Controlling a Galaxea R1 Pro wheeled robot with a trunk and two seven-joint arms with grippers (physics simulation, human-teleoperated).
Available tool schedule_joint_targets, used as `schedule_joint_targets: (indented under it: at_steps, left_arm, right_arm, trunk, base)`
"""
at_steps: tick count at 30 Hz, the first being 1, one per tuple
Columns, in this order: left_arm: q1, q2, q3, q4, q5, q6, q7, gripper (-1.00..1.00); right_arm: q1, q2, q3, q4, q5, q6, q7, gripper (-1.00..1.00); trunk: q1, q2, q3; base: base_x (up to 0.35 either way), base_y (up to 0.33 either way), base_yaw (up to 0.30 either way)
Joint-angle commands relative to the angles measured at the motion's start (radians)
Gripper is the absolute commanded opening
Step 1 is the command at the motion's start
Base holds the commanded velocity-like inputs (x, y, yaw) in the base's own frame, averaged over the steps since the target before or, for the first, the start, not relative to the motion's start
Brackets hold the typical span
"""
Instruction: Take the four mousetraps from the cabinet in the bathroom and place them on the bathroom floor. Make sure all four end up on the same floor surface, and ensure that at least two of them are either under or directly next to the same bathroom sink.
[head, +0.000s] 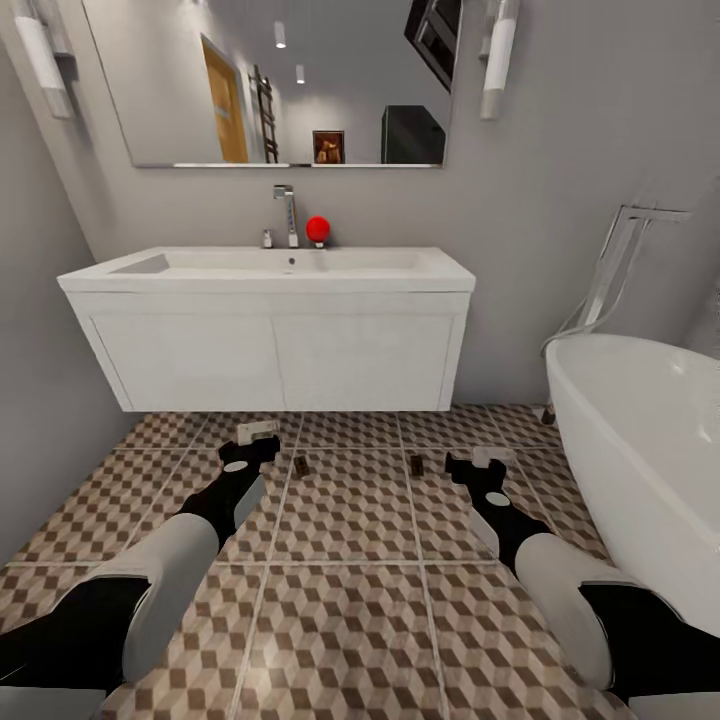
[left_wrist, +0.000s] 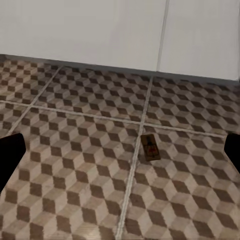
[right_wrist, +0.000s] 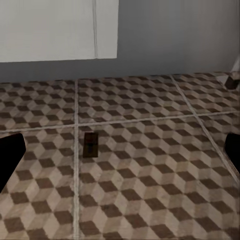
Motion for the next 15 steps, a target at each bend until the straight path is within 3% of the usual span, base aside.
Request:
schedule_joint_targets:
  at_steps: [1, 15]
  left_arm:
    - [-0.001, 0.000, 0.001, 0.001, 0.005, -0.004, 0.002, 1.00]
    - [-0.001, 0.004, 0.002, 0.012, 0.006, -0.003, -0.001, 1.00]
  right_arm:
    - [-0.001, 0.000, -0.003, 0.001, 0.002, -0.003, -0.004, 1.00]
    - [-0.001, -0.006, -0.003, 0.014, 0.001, -0.003, -0.009, 1.00]
  trunk:
    - [-0.001, 0.000, 0.003]
    - [-0.007, 0.003, 0.057]
  base:
    - [0.000, 0.000, 0.000]
    - [0.000, 0.000, 0.000]
